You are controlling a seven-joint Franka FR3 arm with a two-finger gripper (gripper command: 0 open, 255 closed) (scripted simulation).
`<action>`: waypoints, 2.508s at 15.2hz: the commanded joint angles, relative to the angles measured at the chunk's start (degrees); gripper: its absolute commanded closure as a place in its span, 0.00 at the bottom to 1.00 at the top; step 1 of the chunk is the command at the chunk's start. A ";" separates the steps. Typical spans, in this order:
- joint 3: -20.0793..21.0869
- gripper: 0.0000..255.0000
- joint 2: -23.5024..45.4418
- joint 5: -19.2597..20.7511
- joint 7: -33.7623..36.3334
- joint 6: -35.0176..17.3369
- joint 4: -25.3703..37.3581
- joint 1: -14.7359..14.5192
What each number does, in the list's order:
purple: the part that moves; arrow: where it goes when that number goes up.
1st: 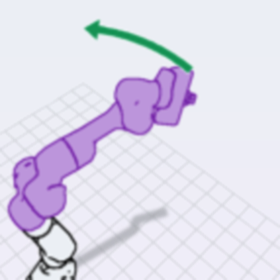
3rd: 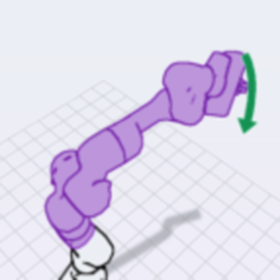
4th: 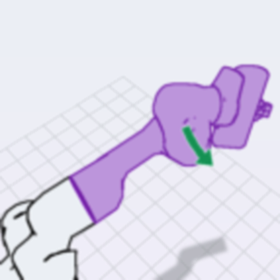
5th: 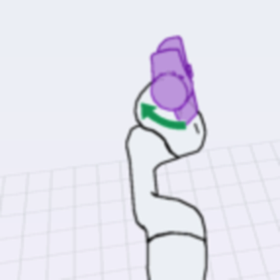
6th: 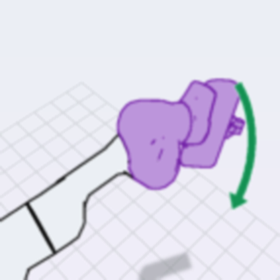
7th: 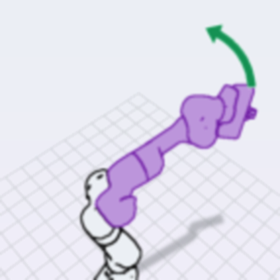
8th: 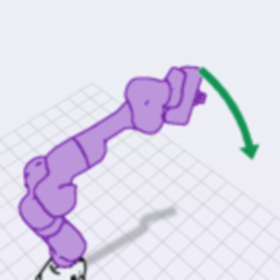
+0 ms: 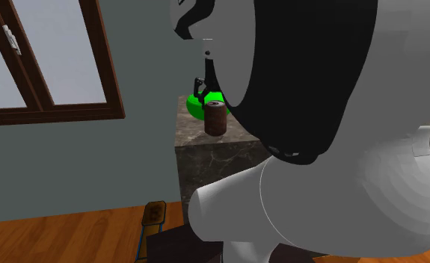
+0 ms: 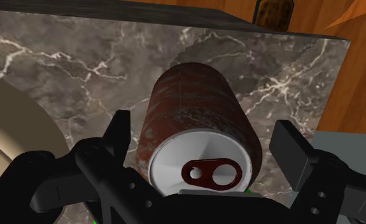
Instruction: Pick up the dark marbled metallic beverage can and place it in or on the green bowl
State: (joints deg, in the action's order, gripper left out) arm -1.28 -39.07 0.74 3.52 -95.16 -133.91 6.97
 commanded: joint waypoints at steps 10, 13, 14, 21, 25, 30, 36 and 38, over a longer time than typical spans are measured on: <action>0.03 0.00 -0.27 0.00 0.09 -2.65 -2.89 0.01; 0.03 1.00 -0.28 0.01 0.09 -2.65 -2.90 0.01; 0.03 1.00 -0.27 0.01 0.09 -2.66 -2.89 0.01; 0.04 1.00 -0.19 -0.01 0.09 -1.91 -2.07 0.00; 0.07 1.00 0.28 -0.04 0.08 1.03 1.34 -0.02; 0.10 1.00 1.12 -0.07 0.07 4.66 5.81 -0.04; 0.13 1.00 2.49 -0.11 0.06 8.97 11.49 -0.06; 0.14 1.00 3.03 -0.12 0.05 10.41 13.47 -0.07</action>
State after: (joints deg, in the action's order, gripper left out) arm -1.08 -36.34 0.58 3.67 -85.66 -121.67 6.88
